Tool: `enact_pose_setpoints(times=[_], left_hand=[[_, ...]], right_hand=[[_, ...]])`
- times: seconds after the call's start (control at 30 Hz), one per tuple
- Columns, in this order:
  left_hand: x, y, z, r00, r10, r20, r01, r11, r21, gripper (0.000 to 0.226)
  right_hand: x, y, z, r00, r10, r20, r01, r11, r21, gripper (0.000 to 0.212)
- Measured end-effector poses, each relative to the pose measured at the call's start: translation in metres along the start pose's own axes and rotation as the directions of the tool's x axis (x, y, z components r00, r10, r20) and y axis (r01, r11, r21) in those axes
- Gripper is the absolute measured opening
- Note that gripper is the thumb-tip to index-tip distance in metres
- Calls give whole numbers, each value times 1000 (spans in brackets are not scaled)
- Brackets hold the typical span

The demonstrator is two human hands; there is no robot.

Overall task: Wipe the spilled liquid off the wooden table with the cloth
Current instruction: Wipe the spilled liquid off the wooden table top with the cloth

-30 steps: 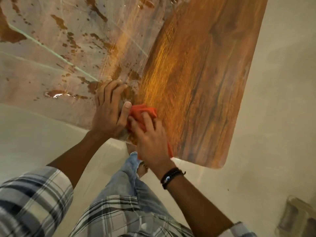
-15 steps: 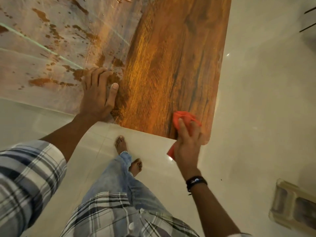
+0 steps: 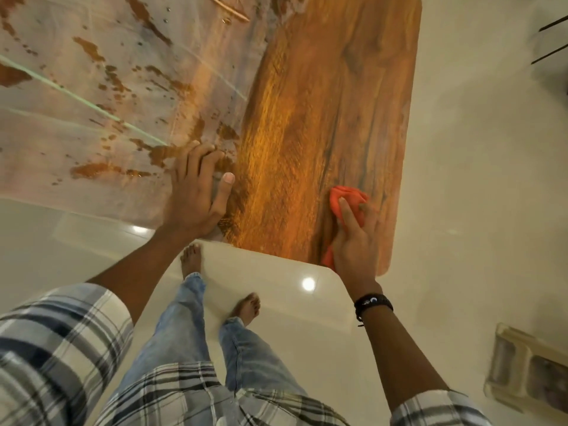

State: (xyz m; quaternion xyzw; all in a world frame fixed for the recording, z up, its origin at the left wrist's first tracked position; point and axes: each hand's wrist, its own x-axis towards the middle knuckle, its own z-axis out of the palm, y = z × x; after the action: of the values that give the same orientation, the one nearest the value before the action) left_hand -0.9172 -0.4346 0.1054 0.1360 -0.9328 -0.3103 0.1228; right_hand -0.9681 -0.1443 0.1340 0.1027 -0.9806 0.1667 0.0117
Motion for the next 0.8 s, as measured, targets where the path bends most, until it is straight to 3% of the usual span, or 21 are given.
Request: enact_pose_setpoints(times=[0.13,0.23,0.3,0.33,0.43,0.53,0.6,0.7,0.8], left_hand=[[-1,-6,-15,996,-25,-81,8,979,-202,48],[3,-29,-36,995,-15,-98,1,989,-146,46],[12,-51,-52,996,-19,-90,14,999,-51,47],[17,-60,-58,997,-28,-73,28,1000,-10,50],[29,-74,-64,999,-47,15,46,996,81,55],[29,-75,-60,998,-36,52,29,990,138,56],[29,-74,-60,997,-52,53,45,991,126,57],[31,-74,-61,998,-38,43,32,991,129,57],[29,-73,-62,999,-28,24,26,994,103,55]], right_hand=[[-14,-91,31,947,-292,131,292,956,20,52],[-52,-137,47,773,-577,264,579,811,79,62],[-52,-139,48,660,-678,323,683,721,118,67],[-36,-137,47,660,-680,319,682,721,126,65],[38,-134,47,757,-580,301,579,809,103,54],[135,-136,55,889,-409,206,402,912,78,56],[184,-144,62,940,-290,182,282,957,68,51],[184,-165,69,950,-270,155,269,963,27,44],[107,-181,70,878,-441,187,438,897,58,46]])
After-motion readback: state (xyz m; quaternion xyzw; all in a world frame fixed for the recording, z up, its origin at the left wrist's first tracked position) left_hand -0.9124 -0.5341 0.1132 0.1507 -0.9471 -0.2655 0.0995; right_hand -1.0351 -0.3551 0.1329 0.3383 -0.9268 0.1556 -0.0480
